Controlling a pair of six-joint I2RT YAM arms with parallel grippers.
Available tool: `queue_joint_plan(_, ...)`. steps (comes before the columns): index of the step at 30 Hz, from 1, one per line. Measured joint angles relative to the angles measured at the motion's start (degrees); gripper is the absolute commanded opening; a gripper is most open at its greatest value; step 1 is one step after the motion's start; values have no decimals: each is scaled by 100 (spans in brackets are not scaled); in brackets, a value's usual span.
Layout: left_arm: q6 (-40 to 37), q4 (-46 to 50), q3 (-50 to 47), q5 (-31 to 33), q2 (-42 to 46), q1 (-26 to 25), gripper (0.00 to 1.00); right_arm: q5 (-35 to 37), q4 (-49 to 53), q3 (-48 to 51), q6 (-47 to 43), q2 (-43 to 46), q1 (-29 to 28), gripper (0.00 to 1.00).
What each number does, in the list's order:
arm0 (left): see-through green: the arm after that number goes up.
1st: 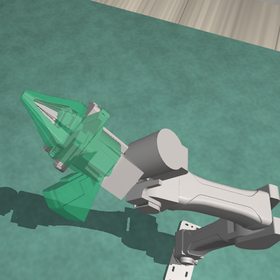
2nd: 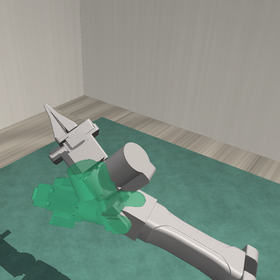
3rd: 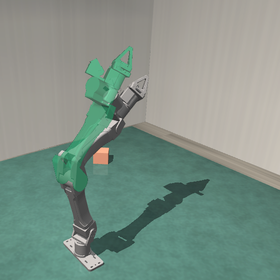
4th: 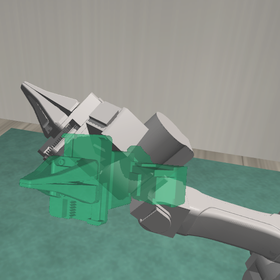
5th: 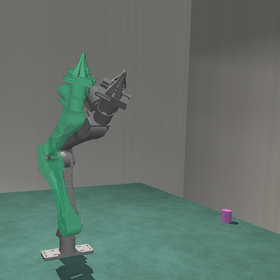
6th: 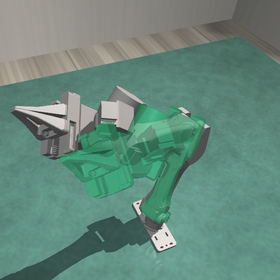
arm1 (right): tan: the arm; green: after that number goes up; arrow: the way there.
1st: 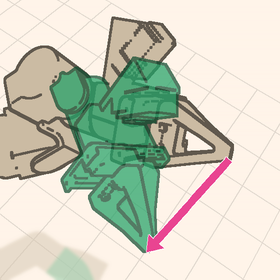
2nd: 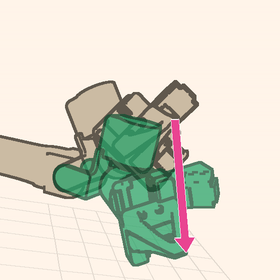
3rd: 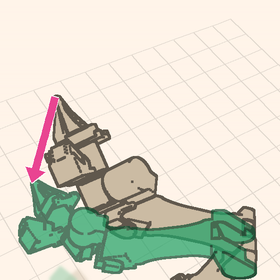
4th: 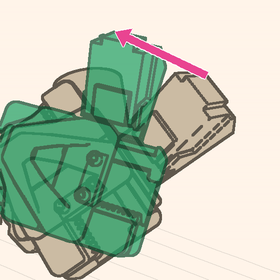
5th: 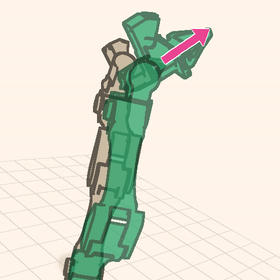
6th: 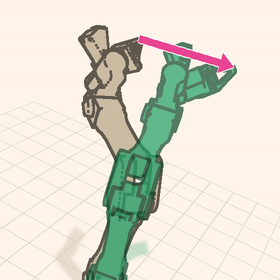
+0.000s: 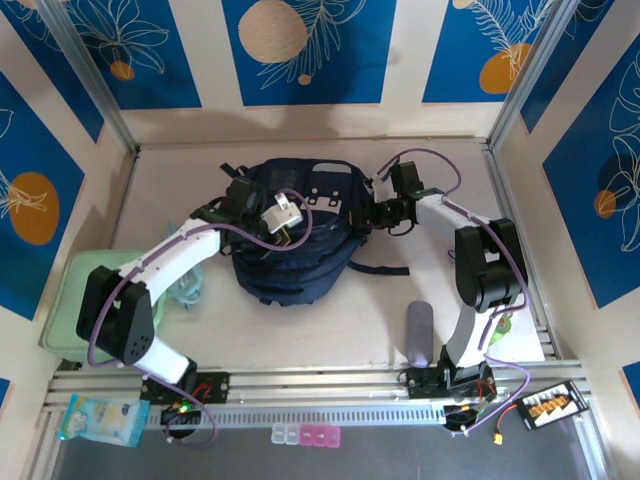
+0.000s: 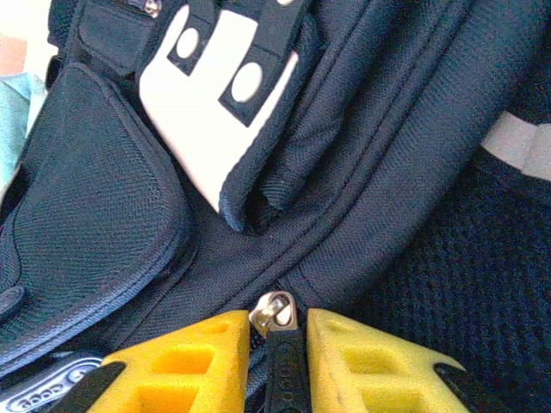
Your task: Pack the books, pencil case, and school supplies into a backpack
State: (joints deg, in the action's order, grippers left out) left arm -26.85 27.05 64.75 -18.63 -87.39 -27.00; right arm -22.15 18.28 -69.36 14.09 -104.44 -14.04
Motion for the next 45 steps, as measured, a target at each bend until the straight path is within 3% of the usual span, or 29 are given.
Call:
queue_joint_plan(6,0,17,0,0,-22,0,0,7,166,0,-133,0,-2,23)
queue_joint_plan(12,0,24,0,0,-37,0,0,74,221,0,-195,0,-22,5)
queue_joint_plan(16,0,33,0,0,-59,0,0,136,238,-2,-203,0,-42,2)
queue_joint_plan(29,138,35,2,24,-101,0,0,428,376,44,-295,380,-210,0)
queue_joint_plan(45,922,-98,492,17,-699,-2,0,350,546,1095,-352,2081,-1029,0)
